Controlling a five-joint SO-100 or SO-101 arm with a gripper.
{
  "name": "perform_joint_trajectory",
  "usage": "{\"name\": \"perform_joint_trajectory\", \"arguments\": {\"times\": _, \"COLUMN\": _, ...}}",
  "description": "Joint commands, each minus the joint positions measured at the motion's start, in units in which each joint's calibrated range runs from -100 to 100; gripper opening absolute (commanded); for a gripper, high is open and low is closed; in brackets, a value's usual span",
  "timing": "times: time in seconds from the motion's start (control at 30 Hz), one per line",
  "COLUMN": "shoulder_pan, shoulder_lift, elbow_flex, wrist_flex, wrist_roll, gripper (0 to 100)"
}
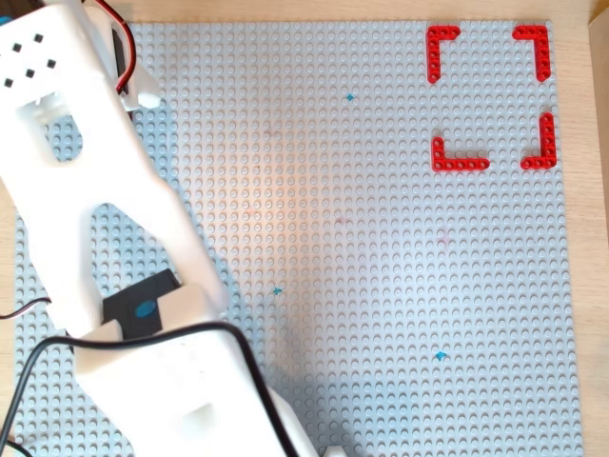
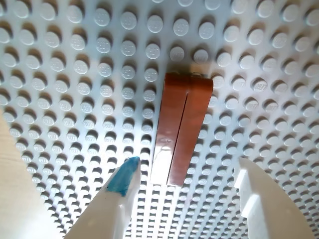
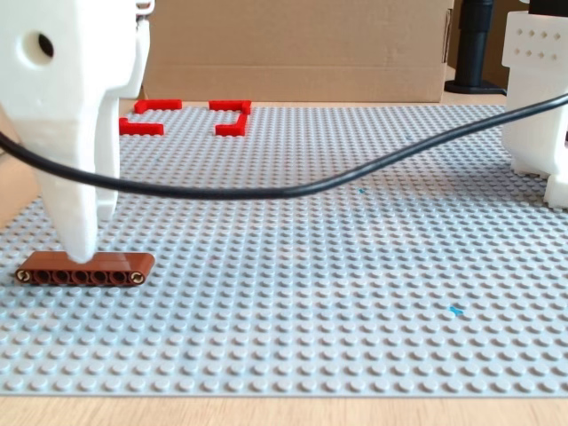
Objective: Grab and store lego
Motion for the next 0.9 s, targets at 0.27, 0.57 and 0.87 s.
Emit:
{"name": "perform_joint_trajectory", "arguments": {"times": 0.27, "shoulder_pan": 0.4, "shoulder_lift": 1.5, "elbow_flex": -2.1, "wrist_flex": -3.0, "wrist_roll": 0.0, "gripper": 22}}
{"name": "perform_joint_trajectory", "arguments": {"times": 0.57, "shoulder_pan": 0.4, "shoulder_lift": 1.5, "elbow_flex": -2.1, "wrist_flex": -2.9, "wrist_roll": 0.1, "gripper": 8}}
{"name": "perform_joint_trajectory", "arguments": {"times": 0.87, "shoulder_pan": 0.4, "shoulder_lift": 1.5, "elbow_flex": -2.1, "wrist_flex": -2.9, "wrist_roll": -0.2, "gripper": 2}}
